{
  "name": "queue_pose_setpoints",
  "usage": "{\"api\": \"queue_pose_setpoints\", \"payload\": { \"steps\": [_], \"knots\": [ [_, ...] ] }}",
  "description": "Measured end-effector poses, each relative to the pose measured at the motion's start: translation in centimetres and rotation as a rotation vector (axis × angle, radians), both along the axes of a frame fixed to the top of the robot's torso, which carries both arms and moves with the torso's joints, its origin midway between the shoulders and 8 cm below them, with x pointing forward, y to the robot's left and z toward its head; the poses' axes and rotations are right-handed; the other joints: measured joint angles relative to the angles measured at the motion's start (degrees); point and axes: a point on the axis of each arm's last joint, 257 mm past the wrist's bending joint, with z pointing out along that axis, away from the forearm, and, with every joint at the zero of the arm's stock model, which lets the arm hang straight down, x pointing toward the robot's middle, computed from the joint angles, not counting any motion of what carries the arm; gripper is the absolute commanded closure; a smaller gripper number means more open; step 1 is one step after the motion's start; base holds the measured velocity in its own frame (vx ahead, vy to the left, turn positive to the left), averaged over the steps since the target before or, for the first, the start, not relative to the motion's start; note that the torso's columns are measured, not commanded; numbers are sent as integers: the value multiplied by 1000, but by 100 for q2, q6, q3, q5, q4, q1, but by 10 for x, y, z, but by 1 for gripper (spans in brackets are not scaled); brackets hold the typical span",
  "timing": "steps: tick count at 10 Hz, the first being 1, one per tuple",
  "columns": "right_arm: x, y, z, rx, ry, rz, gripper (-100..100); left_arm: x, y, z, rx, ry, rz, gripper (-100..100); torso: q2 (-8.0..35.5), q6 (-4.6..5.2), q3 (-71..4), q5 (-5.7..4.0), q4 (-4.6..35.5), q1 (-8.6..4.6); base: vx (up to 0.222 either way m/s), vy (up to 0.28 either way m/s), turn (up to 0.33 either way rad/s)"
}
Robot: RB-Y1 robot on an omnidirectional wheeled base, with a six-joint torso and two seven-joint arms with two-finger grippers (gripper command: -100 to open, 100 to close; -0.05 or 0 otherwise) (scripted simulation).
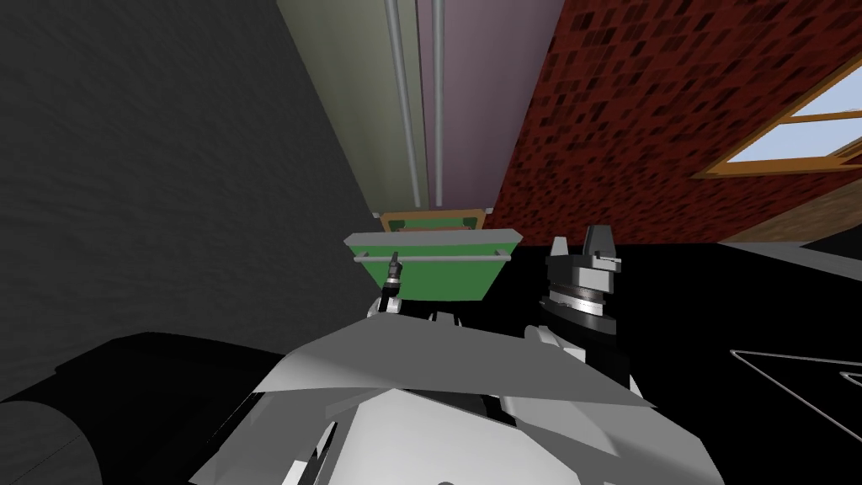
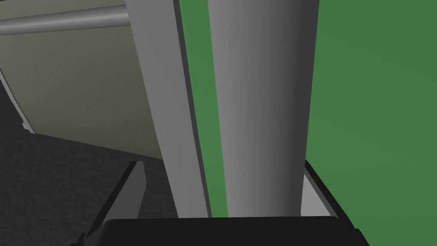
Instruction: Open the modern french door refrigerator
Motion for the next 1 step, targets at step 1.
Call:
{"api": "queue_pose_setpoints", "payload": {
  "steps": [1],
  "knots": [
    [0,0,0,0,0,0,0,0,0,-1,0,1,0,0,-2,0,-1,2,-2,2,0,0,0]
  ]
}}
